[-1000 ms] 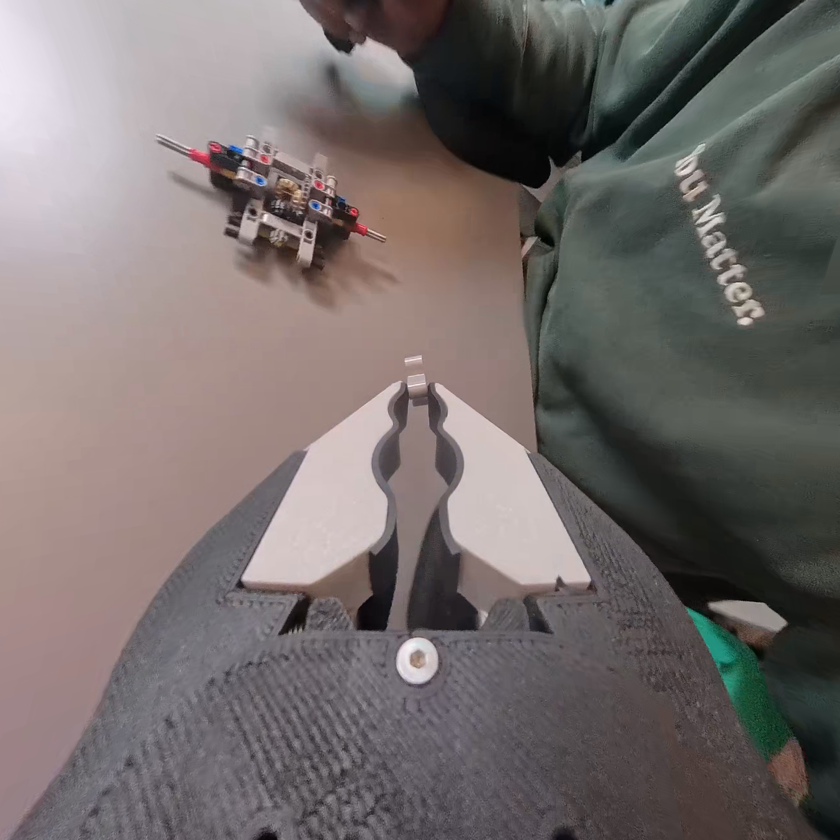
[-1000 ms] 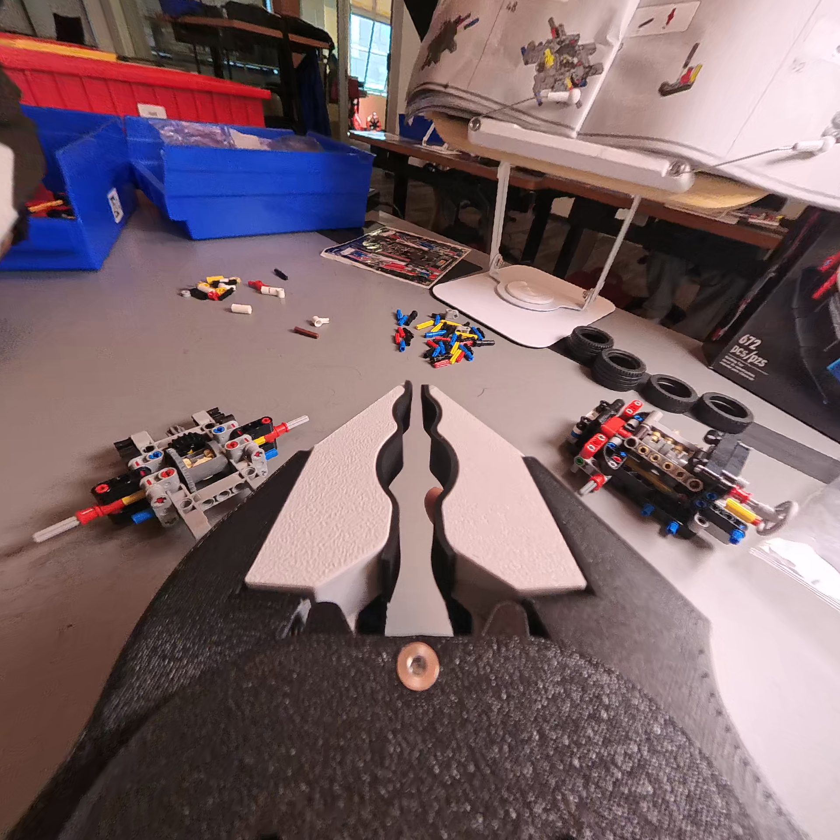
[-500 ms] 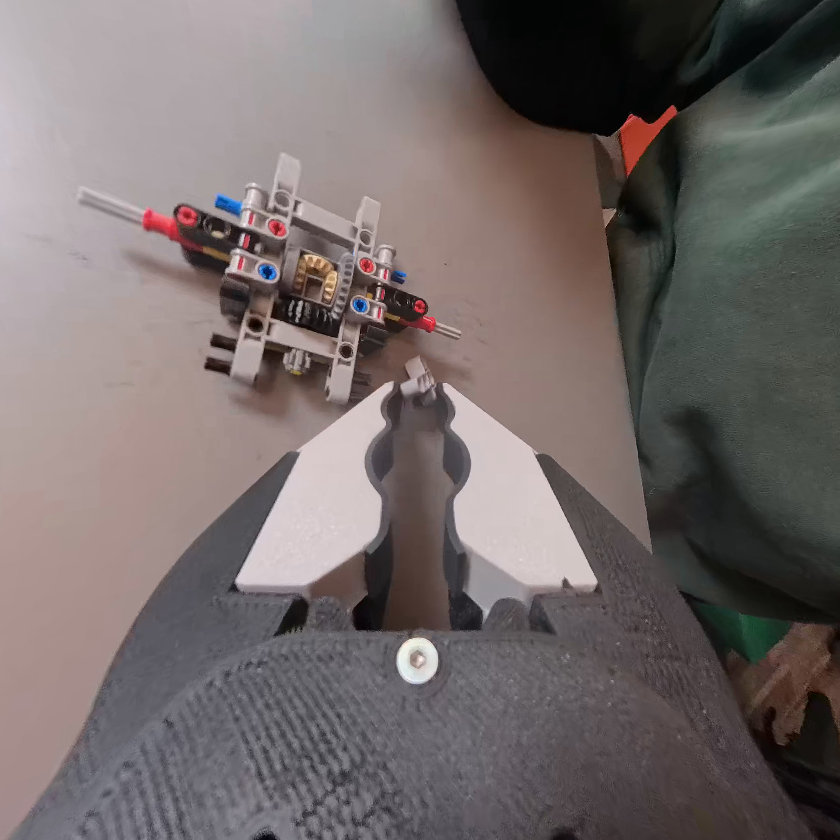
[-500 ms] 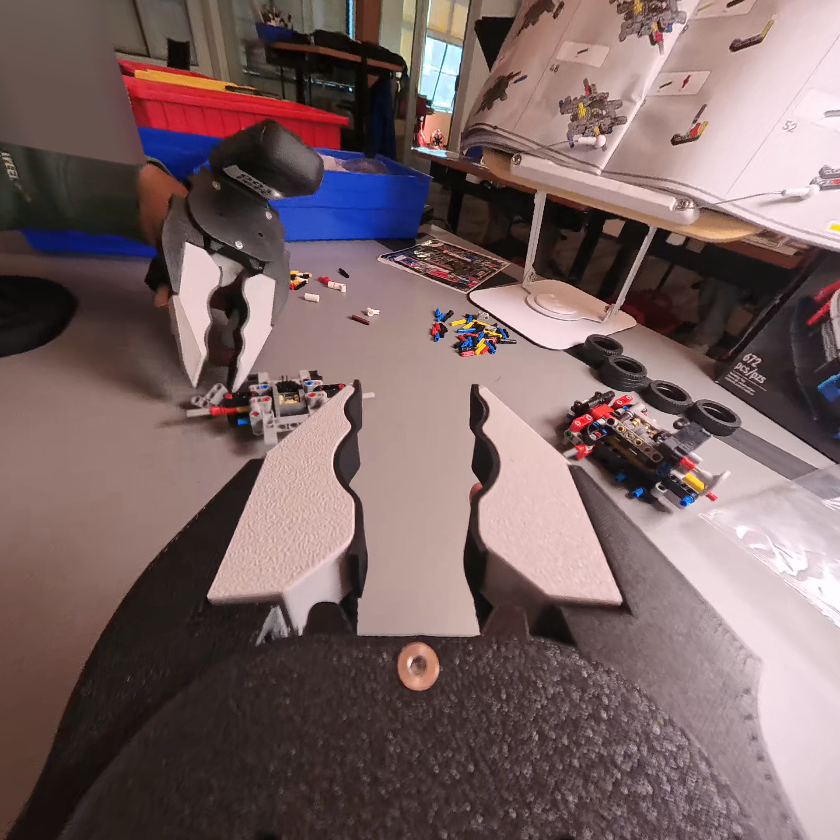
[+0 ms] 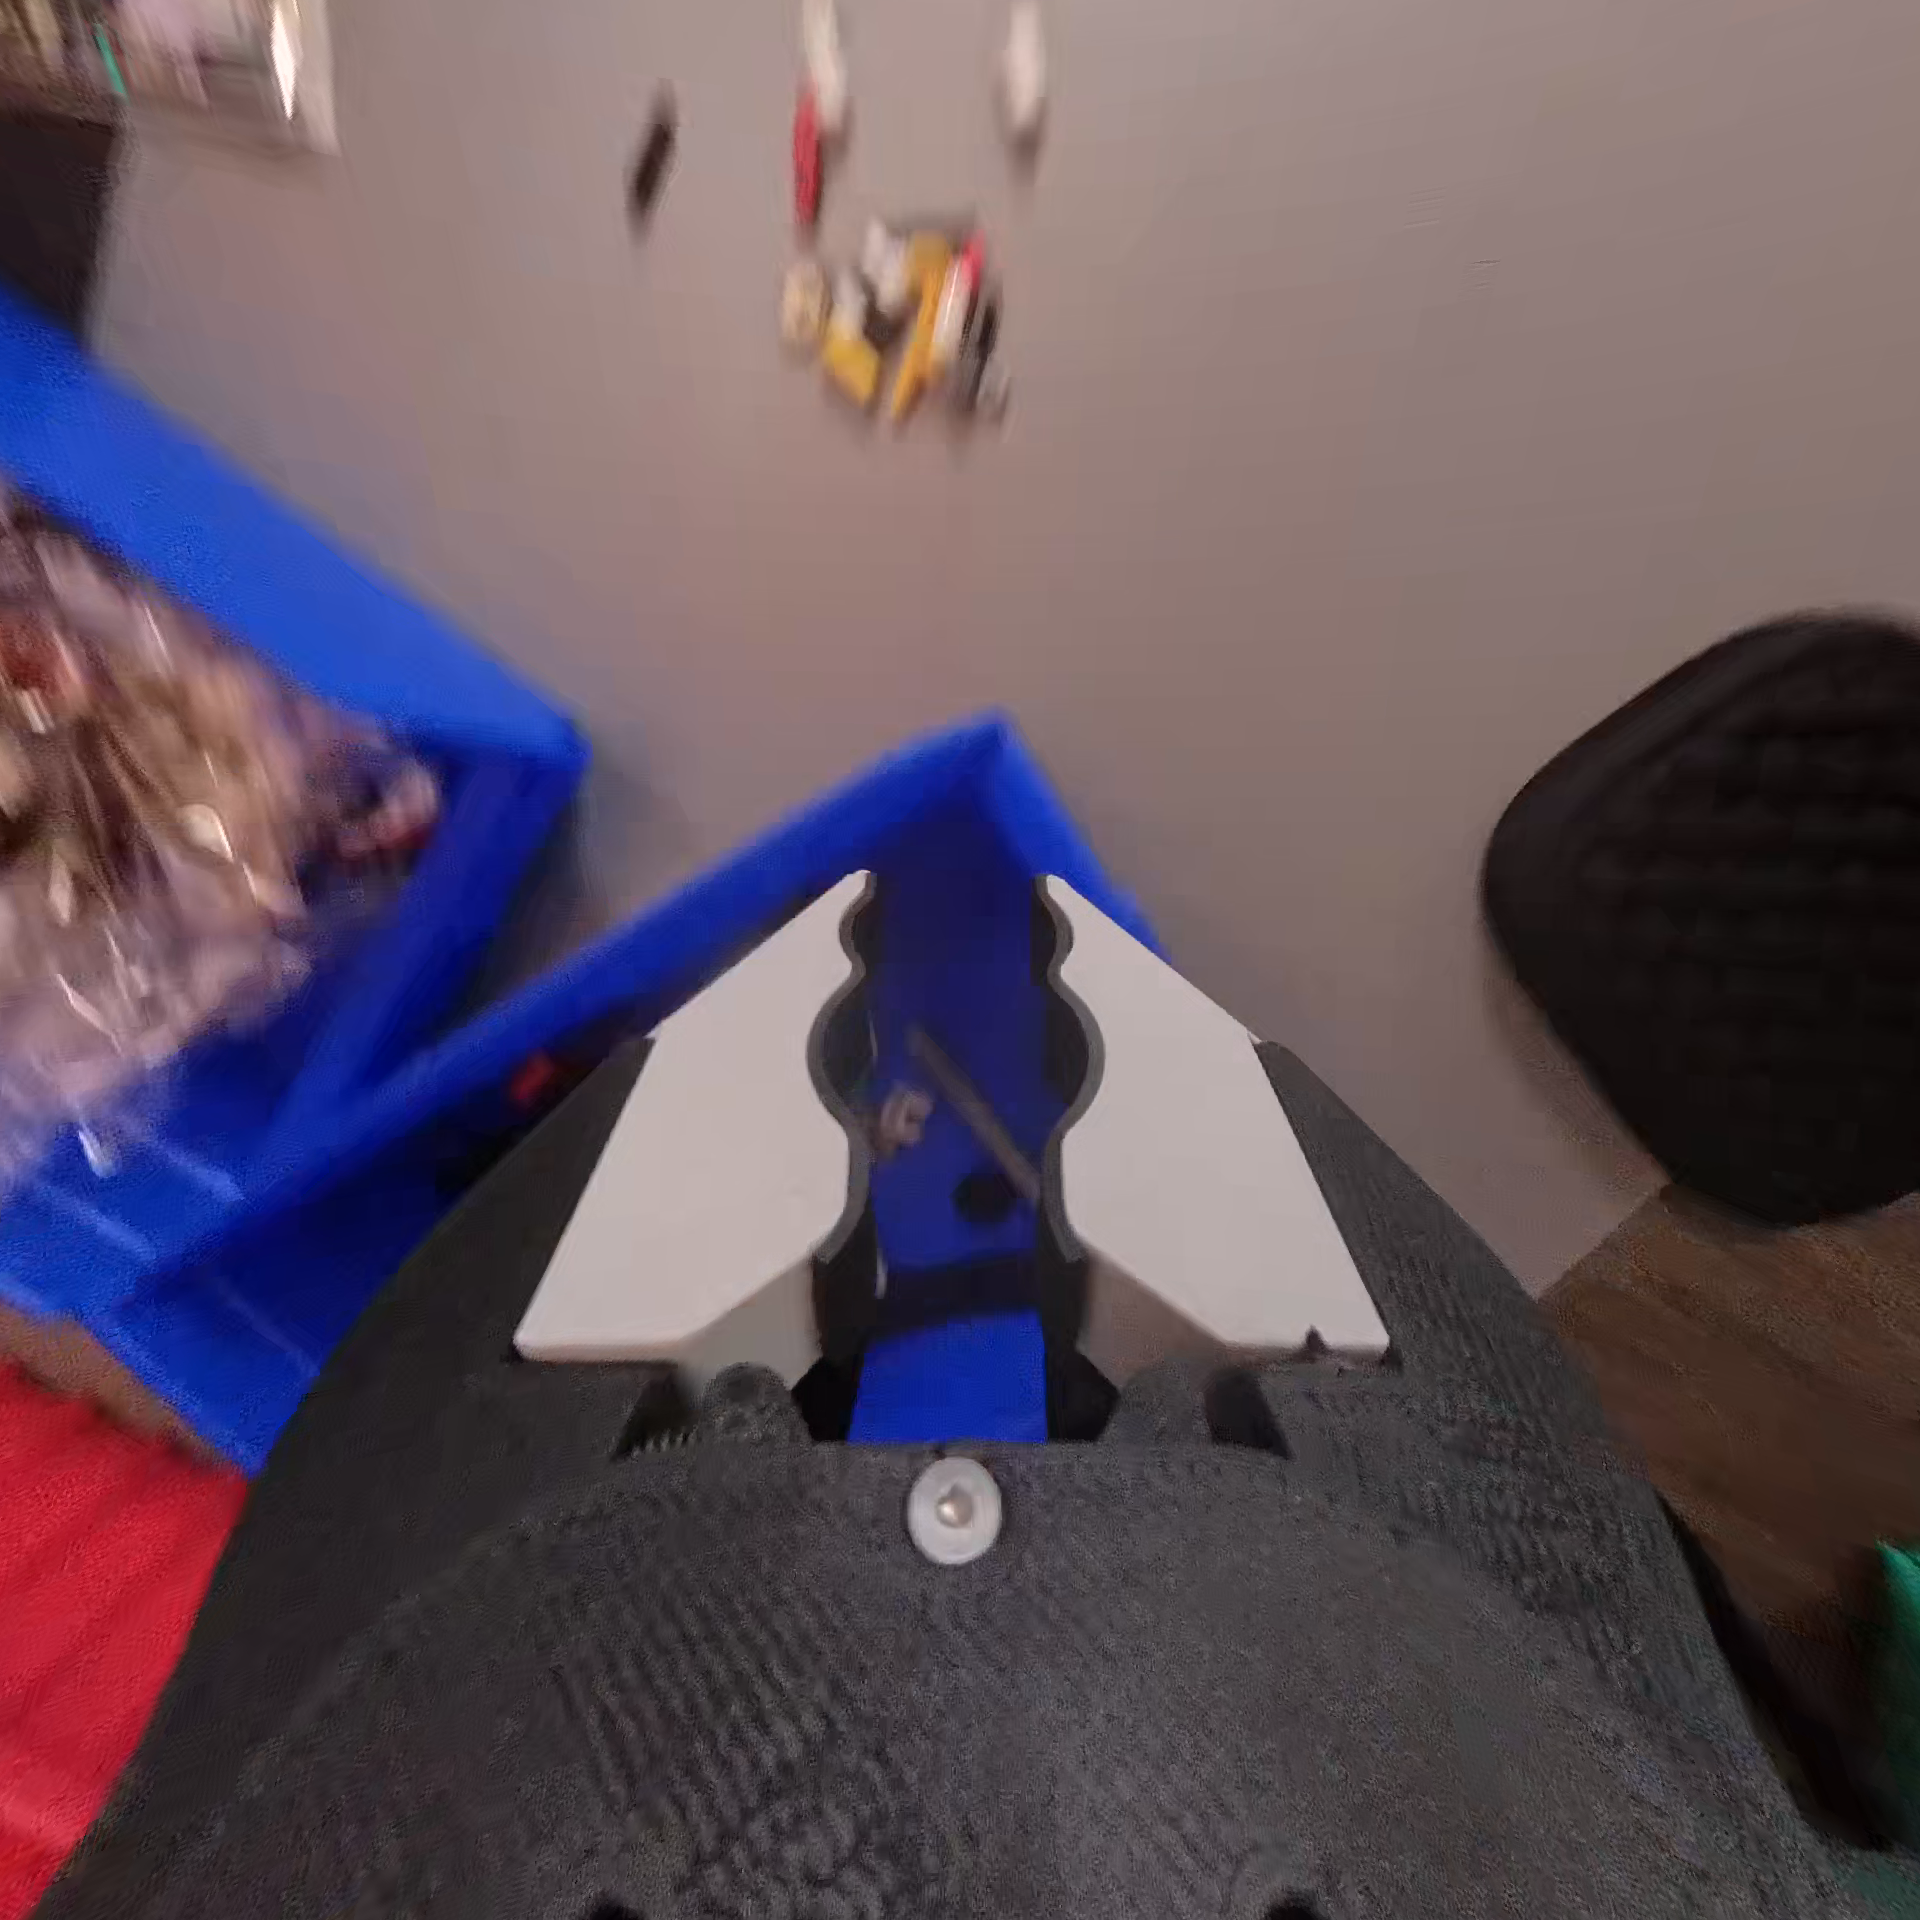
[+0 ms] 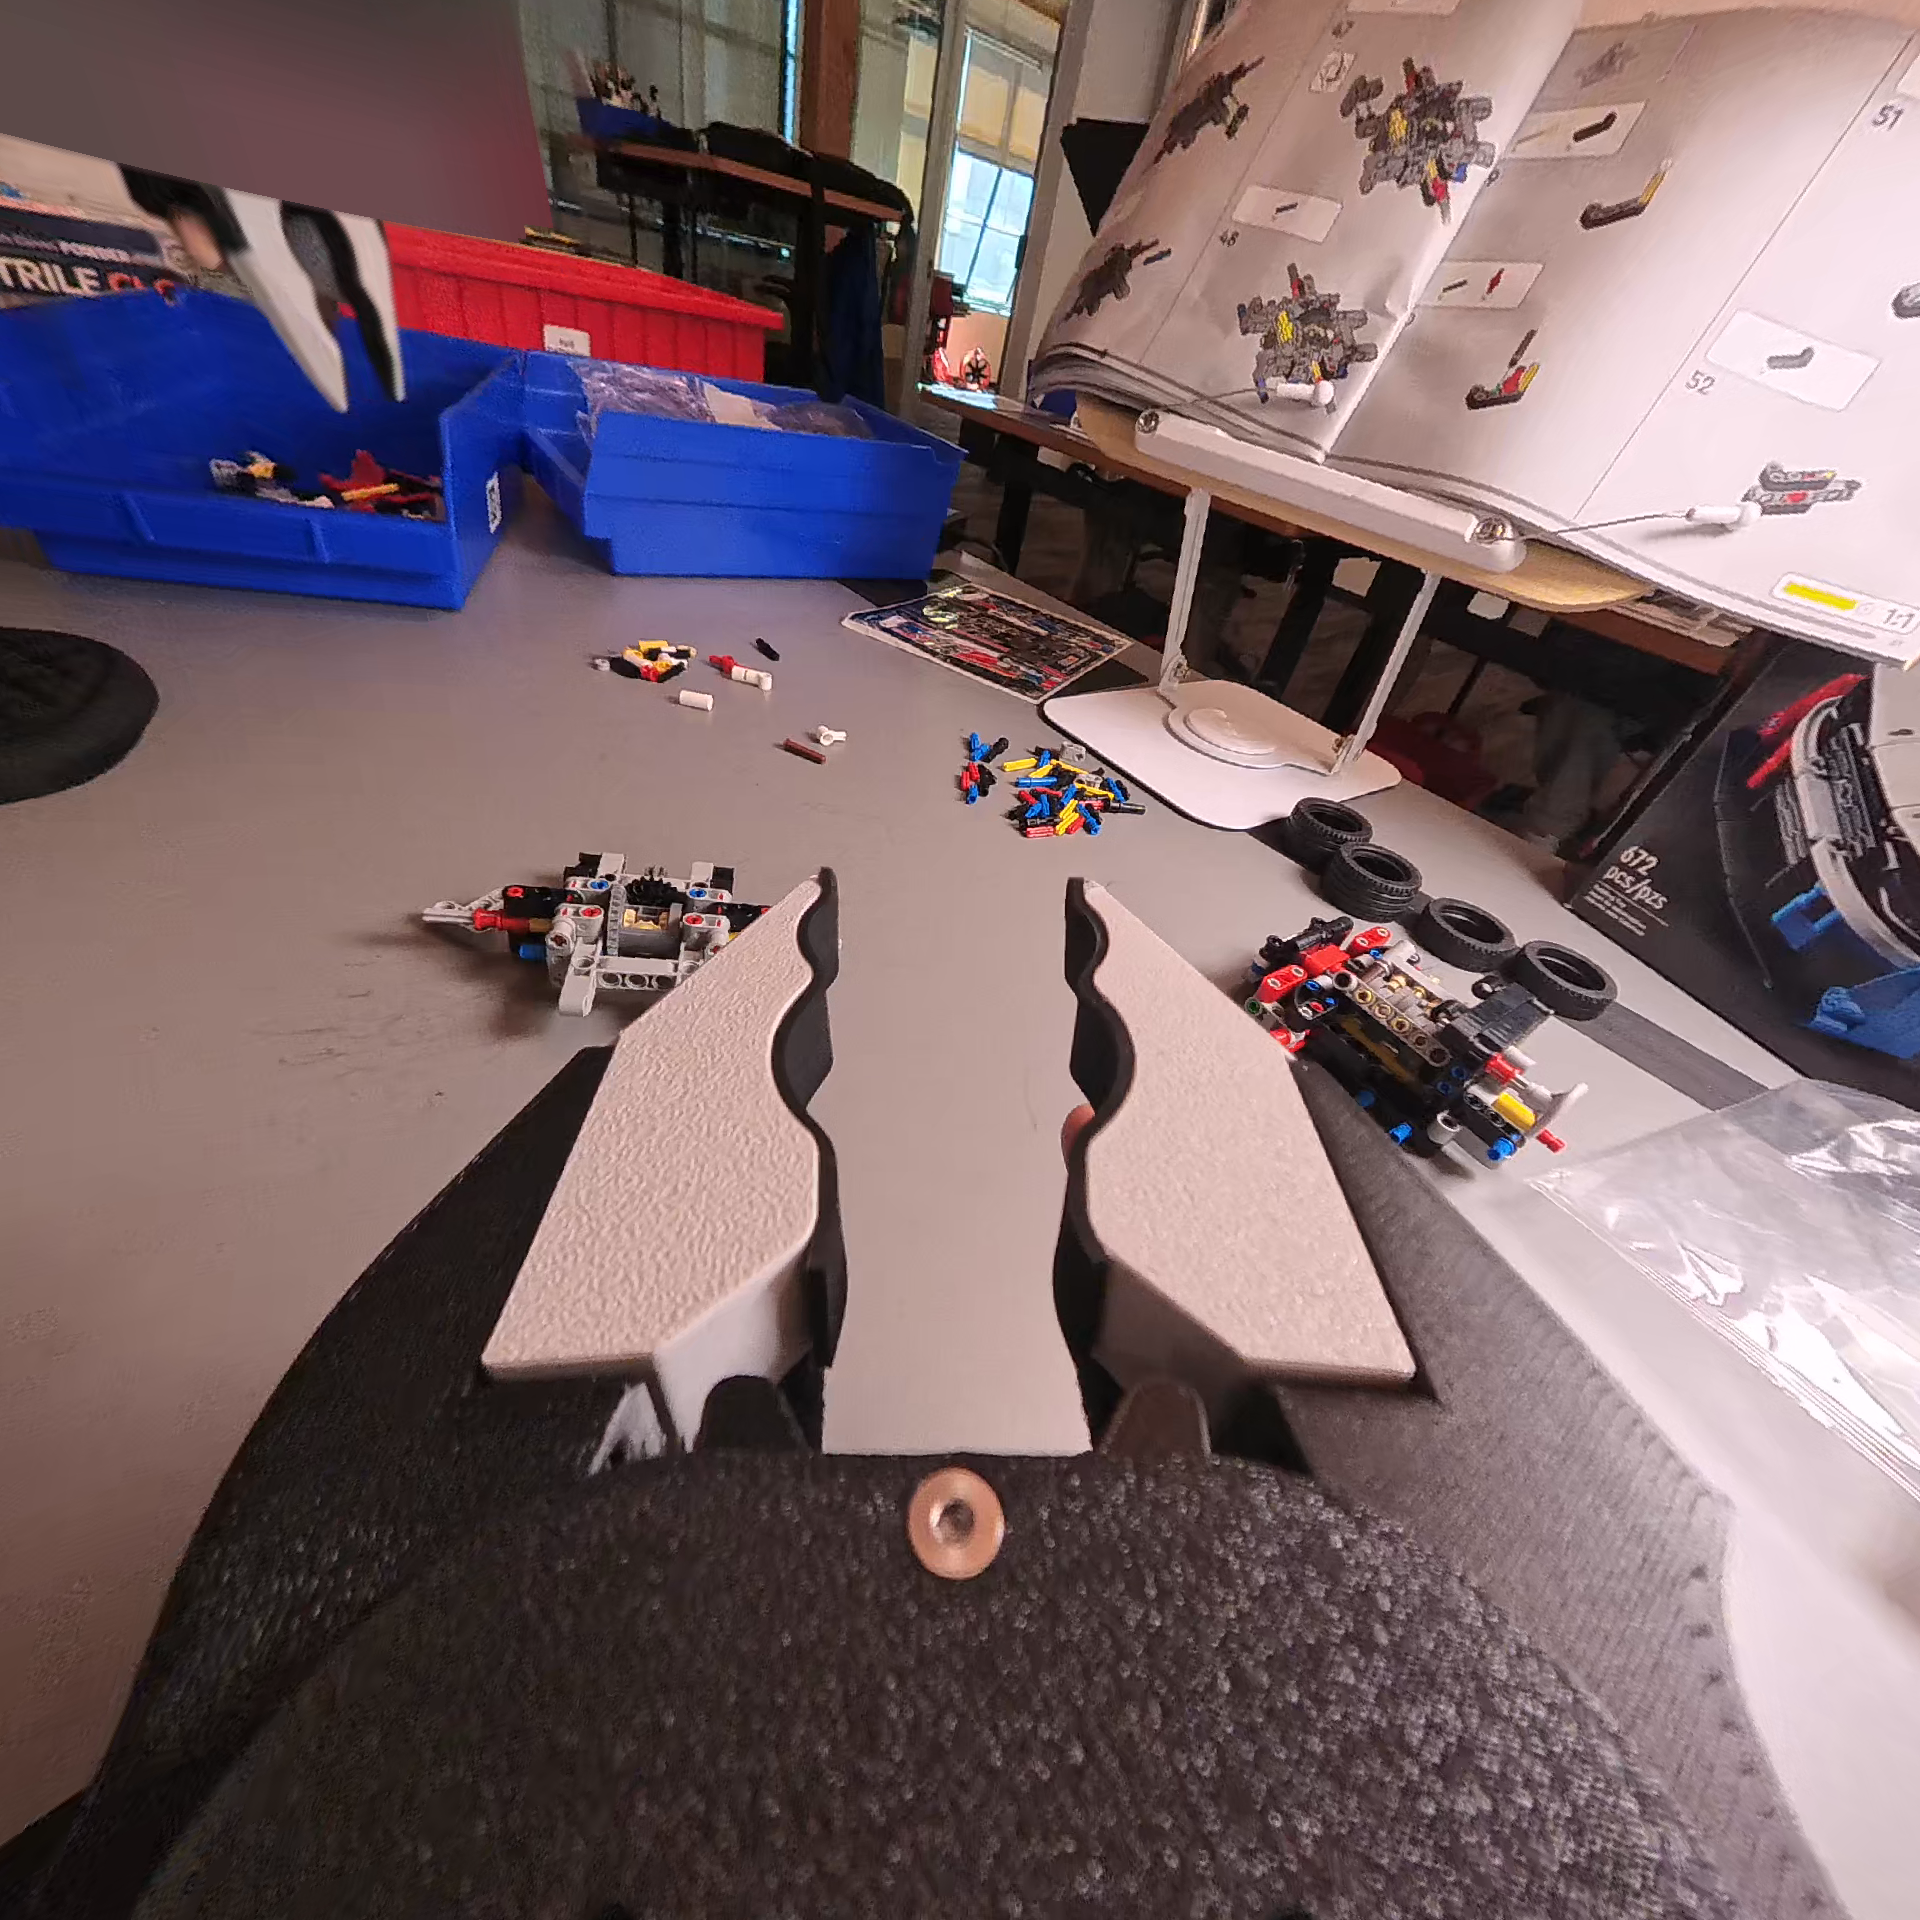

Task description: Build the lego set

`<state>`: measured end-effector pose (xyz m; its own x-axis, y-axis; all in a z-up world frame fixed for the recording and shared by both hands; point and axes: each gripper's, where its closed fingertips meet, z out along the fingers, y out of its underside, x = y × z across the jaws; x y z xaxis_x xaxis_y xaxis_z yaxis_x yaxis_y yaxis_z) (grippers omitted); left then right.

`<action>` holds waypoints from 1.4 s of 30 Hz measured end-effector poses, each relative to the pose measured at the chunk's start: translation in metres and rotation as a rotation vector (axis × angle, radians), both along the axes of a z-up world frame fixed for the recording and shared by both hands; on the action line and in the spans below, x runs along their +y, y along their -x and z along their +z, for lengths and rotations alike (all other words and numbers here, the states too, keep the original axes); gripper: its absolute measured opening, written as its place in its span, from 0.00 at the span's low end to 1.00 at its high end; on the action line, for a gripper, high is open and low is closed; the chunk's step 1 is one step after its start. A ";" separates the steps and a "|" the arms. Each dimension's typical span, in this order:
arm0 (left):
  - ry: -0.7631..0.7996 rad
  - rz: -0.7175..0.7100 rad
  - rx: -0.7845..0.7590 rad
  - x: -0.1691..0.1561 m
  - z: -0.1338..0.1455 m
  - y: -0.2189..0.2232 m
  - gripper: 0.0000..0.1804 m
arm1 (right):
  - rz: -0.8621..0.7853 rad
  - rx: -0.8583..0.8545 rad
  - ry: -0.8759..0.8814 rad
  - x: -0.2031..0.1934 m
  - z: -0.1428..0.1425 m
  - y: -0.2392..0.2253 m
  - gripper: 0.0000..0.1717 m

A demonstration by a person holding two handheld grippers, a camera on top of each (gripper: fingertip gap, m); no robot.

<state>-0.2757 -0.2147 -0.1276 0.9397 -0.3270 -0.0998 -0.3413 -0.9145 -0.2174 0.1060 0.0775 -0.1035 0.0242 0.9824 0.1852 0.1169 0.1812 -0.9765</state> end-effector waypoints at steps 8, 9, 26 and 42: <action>0.084 0.186 0.086 -0.062 -0.086 0.065 0.16 | -0.008 -0.034 0.007 0.002 -0.010 0.005 0.23; 0.062 0.184 0.085 -0.058 -0.089 0.066 0.16 | -0.010 -0.040 0.007 0.002 -0.012 0.006 0.23; -0.186 0.098 0.067 -0.004 -0.022 0.034 0.13 | -0.033 -0.047 0.016 0.008 -0.016 0.004 0.21; -0.091 -0.710 -0.221 0.094 -0.087 -0.280 0.13 | -0.022 -0.244 0.027 -0.011 -0.039 0.013 0.23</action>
